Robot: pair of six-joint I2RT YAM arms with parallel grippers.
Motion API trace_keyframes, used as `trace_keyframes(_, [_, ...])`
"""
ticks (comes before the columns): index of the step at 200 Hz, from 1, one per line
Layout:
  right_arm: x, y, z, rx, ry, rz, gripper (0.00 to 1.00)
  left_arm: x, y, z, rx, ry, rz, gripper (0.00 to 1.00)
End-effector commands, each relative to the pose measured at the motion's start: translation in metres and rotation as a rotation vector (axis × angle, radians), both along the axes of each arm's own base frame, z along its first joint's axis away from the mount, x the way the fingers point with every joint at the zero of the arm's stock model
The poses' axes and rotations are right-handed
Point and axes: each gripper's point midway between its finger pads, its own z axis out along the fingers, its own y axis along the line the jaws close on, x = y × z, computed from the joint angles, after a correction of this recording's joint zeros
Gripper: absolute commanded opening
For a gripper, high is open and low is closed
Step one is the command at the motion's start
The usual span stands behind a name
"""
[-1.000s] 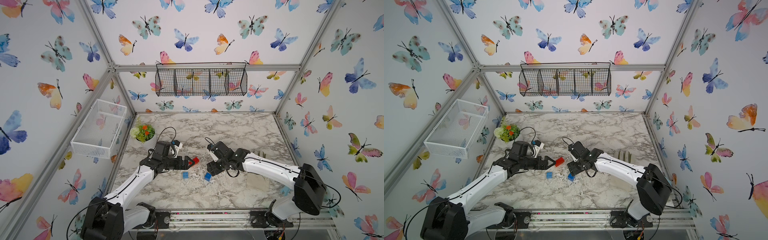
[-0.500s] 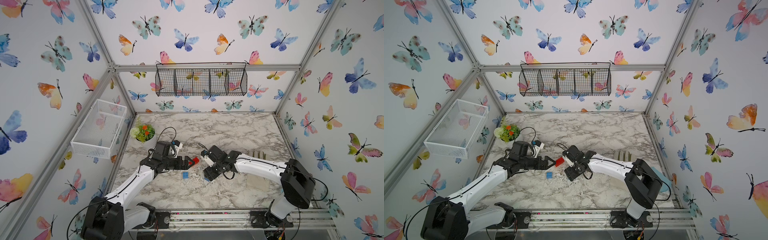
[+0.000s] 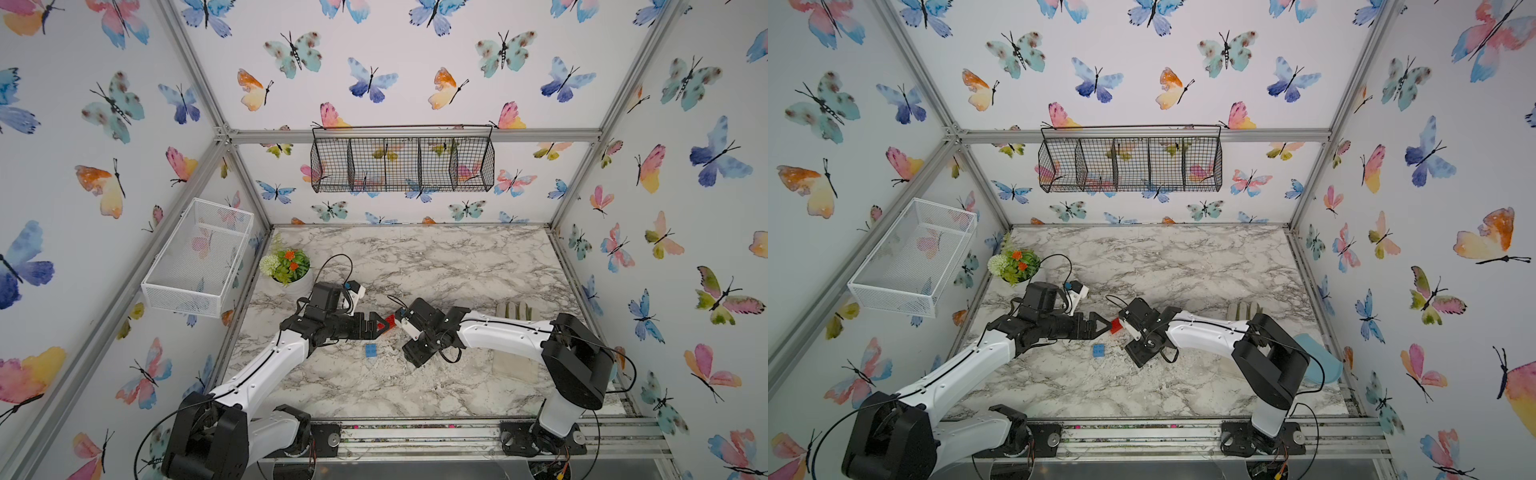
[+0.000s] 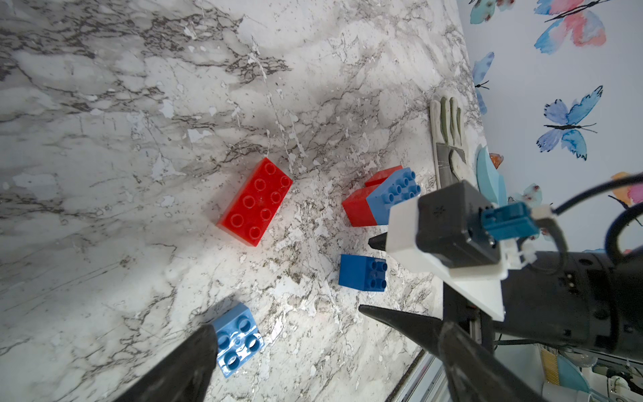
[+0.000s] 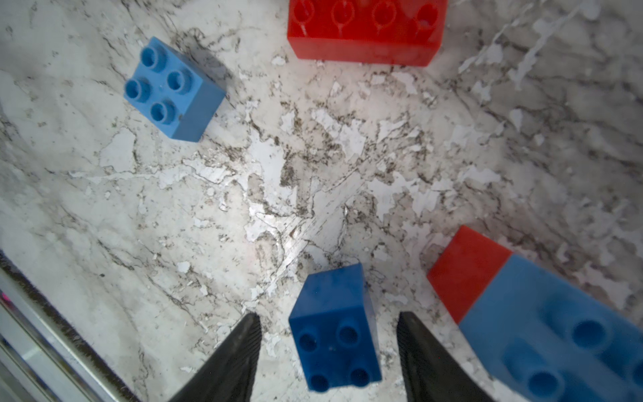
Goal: Assemble a giraffe with lego
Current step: Pick up the lego brick from the center of the board.
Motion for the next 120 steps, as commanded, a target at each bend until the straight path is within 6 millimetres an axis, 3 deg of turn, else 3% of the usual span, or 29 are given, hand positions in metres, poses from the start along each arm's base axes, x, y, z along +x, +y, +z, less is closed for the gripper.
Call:
trace_keyframes(1, [-0.0018, -0.0036, -0.0092, -0.029, -0.01, -0.002, 0.64, -0.0006, -0.0031, 0.0054, 0.0, -0.015, -0.022, 0.98])
trace_keyframes(120, [-0.0031, -0.0132, -0.0176, -0.091, -0.02, -0.017, 0.46, -0.0002, -0.0025, 0.0064, 0.002, -0.021, -0.019, 0.98])
